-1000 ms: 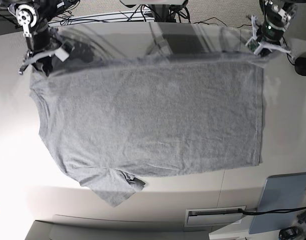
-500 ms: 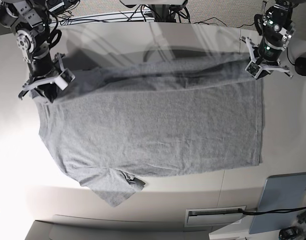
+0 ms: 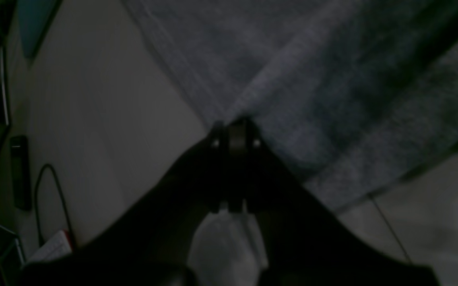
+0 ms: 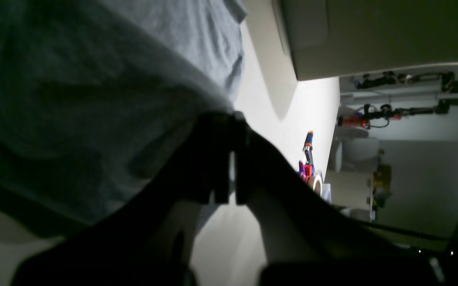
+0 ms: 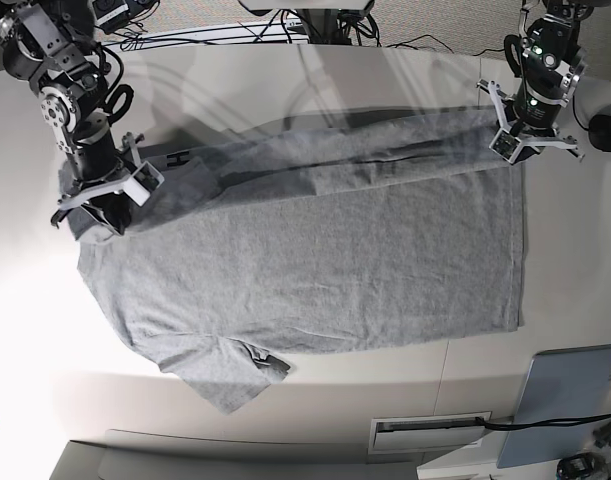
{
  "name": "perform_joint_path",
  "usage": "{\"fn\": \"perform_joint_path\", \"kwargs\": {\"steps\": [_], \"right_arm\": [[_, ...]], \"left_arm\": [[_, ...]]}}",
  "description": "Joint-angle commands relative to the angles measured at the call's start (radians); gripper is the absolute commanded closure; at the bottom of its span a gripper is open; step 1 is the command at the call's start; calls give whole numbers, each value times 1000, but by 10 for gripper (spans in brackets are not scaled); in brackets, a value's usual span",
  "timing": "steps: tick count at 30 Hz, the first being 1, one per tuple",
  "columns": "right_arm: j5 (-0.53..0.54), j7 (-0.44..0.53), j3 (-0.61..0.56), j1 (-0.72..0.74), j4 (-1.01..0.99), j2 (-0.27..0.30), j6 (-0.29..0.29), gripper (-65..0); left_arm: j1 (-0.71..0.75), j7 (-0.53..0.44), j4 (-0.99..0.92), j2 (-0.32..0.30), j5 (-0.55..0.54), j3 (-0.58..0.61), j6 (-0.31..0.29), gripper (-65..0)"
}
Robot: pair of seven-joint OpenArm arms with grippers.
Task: Fold the T-shirt properly
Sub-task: 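Lift the gripped edge with both grippers and pull the shirt toward the arms, then keep dragging the shirt with both grippers and lay it flat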
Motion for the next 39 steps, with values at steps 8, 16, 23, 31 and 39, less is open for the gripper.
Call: {"fn": "perform_joint_path", "kwargs": {"steps": [8,16,23,31,39], "right_arm": [[-14,-8,6,9,-34,17,-21,0],[-14,-12,6,9,-34,17,-21,0],[-14,-16,6,9,-34,17,-22,0],[-14,-25,6,9,-34,17,-44,0],[-14,-52,6,9,-34,17,-43,-121]], "left_arm": [[-86,-11,13,-16,3,-8,11,0],[-138,-11,11,-16,-12,-8,11,0],[-138,-13,11,-16,-12,-8,11,0],[-137,-20,11,-16,-13,-8,11,0],[-137,-19,11,-16,-67,-8,12,-103]]}}
